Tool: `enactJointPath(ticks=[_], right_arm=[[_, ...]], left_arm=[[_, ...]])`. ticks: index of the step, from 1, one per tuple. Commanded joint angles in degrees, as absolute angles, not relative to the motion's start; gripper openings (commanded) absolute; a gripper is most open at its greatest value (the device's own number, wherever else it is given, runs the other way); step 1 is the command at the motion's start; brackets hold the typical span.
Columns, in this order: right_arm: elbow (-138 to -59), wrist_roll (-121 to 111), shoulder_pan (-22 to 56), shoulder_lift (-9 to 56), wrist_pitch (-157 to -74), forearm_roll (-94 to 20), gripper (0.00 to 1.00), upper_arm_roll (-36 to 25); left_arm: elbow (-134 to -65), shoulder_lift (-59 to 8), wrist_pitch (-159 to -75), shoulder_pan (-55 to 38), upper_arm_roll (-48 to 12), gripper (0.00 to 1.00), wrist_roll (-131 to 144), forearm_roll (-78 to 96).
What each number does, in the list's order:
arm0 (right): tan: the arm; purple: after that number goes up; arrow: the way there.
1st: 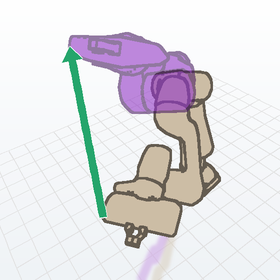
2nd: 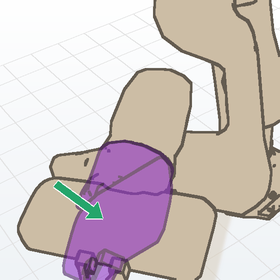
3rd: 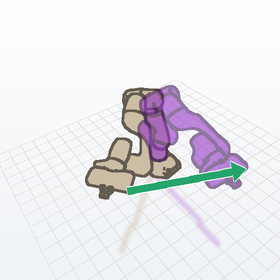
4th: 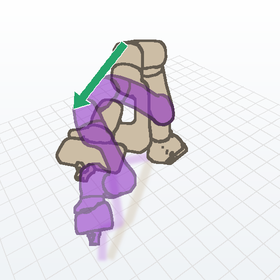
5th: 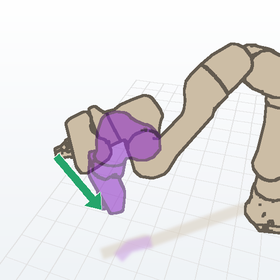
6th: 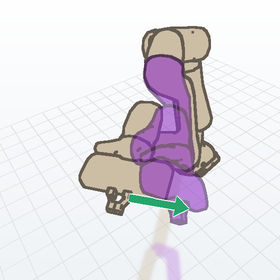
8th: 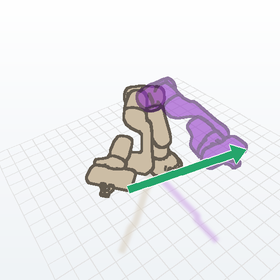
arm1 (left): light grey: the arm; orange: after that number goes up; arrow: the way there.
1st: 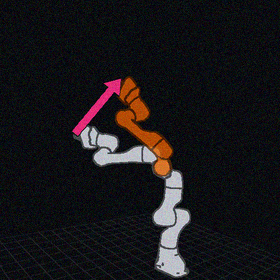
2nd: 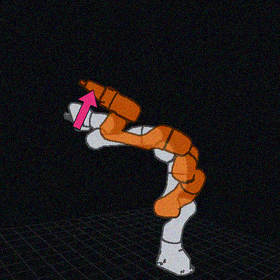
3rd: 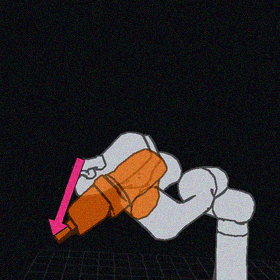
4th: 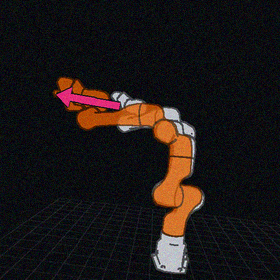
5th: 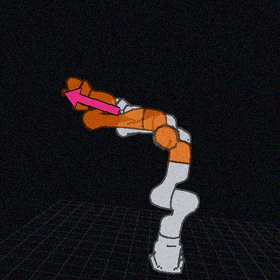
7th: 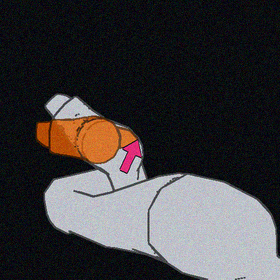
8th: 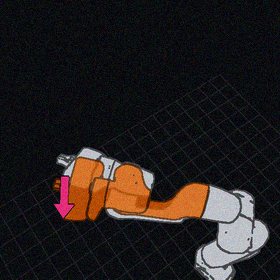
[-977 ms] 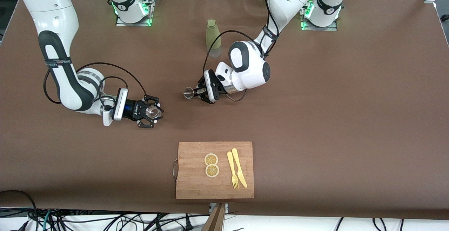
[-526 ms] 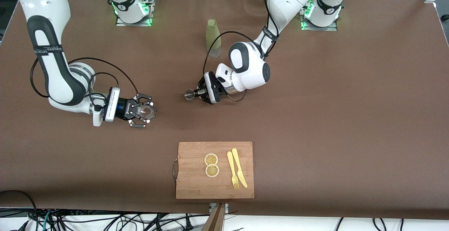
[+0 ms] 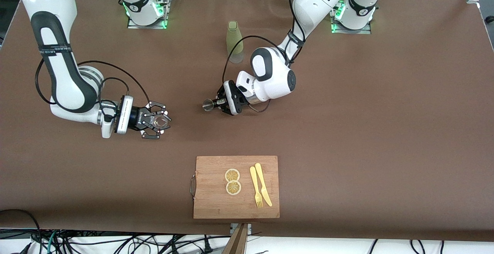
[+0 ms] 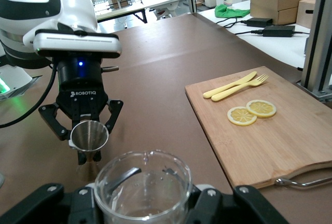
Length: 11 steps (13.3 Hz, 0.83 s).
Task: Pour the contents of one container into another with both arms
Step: 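Lift the beaker with the right gripper and bring it above the jigger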
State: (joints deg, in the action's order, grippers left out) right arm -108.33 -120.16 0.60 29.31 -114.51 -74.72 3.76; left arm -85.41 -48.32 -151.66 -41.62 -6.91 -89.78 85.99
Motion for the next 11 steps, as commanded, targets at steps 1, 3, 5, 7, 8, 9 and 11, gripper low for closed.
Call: enactJointPath(ticks=[1, 3, 5, 7, 8, 9, 11], right_arm=[[-108.63, -118.92, 1.66, 29.27, -116.71, -73.83, 0.28, 4.92], [-108.63, -117.08, 1.67, 29.01, -118.29, -73.83, 0.28, 6.67], [-108.81, -116.81, 1.76, 29.27, -118.48, -73.48, 0.28, 6.94], [-109.16, -116.72, 2.46, 29.36, -120.57, -72.78, 0.28, 7.03], [-109.33, -116.54, 2.63, 29.36, -121.46, -72.6, 0.28, 7.12], [-109.42, -116.54, 2.98, 29.44, -121.55, -72.51, 0.28, 7.12], [-109.42, -116.19, 2.99, 29.27, -121.55, -71.38, 0.28, 7.12]], left_arm=[[-79.64, -51.93, -154.42, -43.76, -6.86, 0.0, -86.85, 87.1], [-77.09, -53.78, -156.87, -46.04, -6.68, 0.0, -84.83, 86.32], [-75.68, -54.75, -157.15, -46.67, -6.42, 0.0, -80.18, 82.29], [-75.67, -54.76, -157.15, -46.76, -6.24, 0.0, -75.43, 77.72], [-75.76, -54.76, -157.15, -46.76, -6.24, 0.0, -73.76, 75.96], [-75.67, -54.76, -157.15, -46.76, -6.24, 0.0, -72.52, 74.63], [-75.59, -54.93, -157.15, -46.58, -5.63, 0.0, -71.46, 72.7]])
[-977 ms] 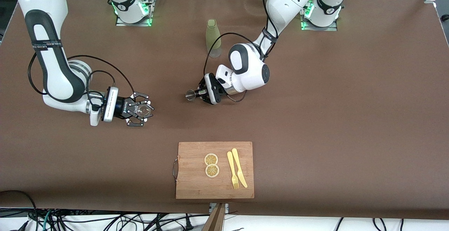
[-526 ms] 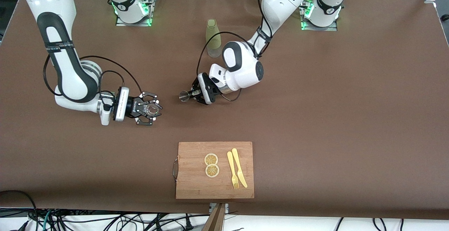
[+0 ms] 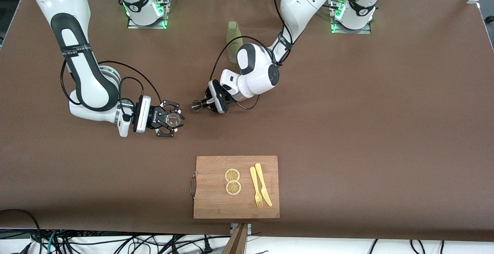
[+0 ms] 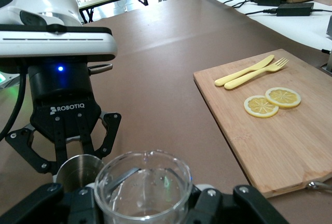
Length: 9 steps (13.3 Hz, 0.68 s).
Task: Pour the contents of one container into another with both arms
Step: 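Lift the beaker with the right gripper and bring it above the jigger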
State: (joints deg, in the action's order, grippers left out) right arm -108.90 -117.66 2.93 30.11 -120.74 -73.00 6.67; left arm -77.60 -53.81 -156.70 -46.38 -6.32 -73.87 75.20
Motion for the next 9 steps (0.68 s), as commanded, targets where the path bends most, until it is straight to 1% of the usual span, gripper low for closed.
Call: enactJointPath(ticks=[1, 6, 9], right_arm=[[-109.42, -116.02, 2.99, 29.09, -121.55, -70.41, 0.27, 7.12], [-111.18, -116.02, 2.99, 28.04, -120.68, -68.3, 0.28, 7.21], [-111.18, -115.93, 3.16, 28.12, -120.59, -67.5, 0.28, 8.17]], left_arm=[[-75.32, -54.93, -157.15, -46.5, -5.63, 0.0, -71.28, 72.51], [-73.04, -55.81, -157.15, -46.32, -4.92, 0.0, -70.58, 72.42], [-69.79, -57.91, -157.85, -46.32, -4.4, 0.0, -69.7, 72.42]])
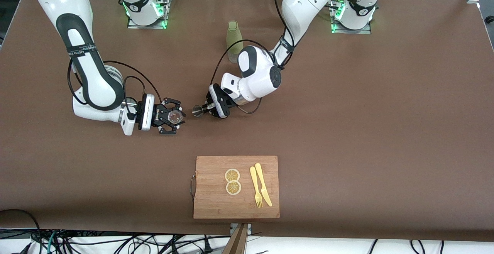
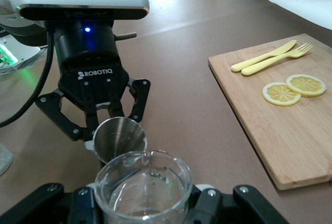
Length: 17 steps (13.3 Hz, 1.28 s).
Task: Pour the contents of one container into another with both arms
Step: 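Lift the beaker with the right gripper and bring it above the jigger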
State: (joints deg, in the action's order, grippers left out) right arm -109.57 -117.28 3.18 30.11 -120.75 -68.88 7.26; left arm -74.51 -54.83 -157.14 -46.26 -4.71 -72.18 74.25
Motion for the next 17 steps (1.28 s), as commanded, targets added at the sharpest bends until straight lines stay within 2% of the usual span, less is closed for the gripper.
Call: enactJointPath(ticks=[1, 17], right_arm=[[-111.09, -115.67, 3.16, 28.12, -120.59, -66.89, 0.27, 8.26], [-109.42, -110.48, 3.34, 27.86, -122.08, -59.42, 0.27, 9.67]], left_arm=[[-69.52, -58.09, -157.85, -46.32, -4.31, 0.0, -68.91, 72.42], [-69.35, -58.01, -157.85, -46.14, -4.13, 0.0, -68.03, 72.51]])
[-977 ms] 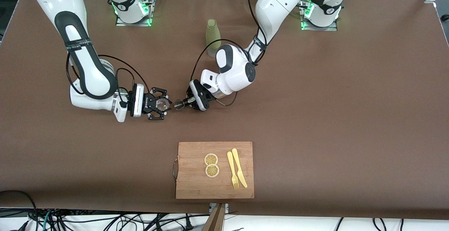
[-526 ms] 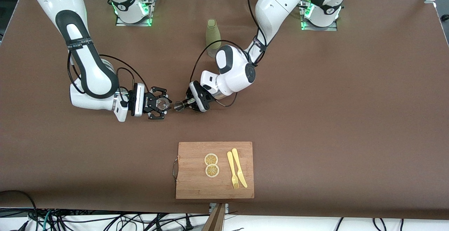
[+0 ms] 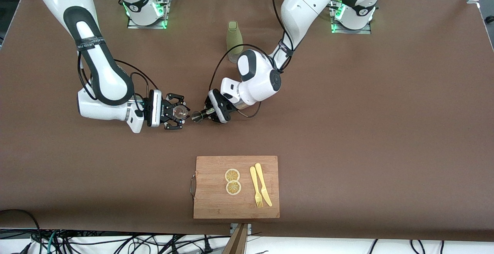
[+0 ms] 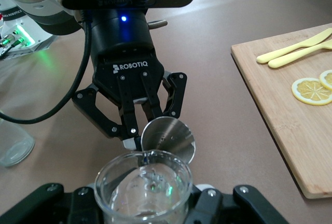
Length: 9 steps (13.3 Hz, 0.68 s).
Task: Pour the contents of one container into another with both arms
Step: 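Lift the beaker with the right gripper and bring it above the jigger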
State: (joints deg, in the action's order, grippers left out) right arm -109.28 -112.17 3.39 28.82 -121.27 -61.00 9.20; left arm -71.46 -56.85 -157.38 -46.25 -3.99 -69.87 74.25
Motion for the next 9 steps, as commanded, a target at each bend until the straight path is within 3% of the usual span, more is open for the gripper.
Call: enactJointPath(ticks=[1, 9], right_arm=[[-109.25, -110.48, 3.34, 27.95, -122.34, -59.41, 0.27, 9.67], [-107.49, -105.22, 3.52, 27.95, -124.72, -54.25, 0.27, 11.69]], left_arm=[[-69.35, -58.01, -157.85, -46.14, -4.13, 0.0, -68.03, 72.51], [-69.34, -58.01, -158.64, -46.05, -4.04, 0.0, -68.82, 70.42]])
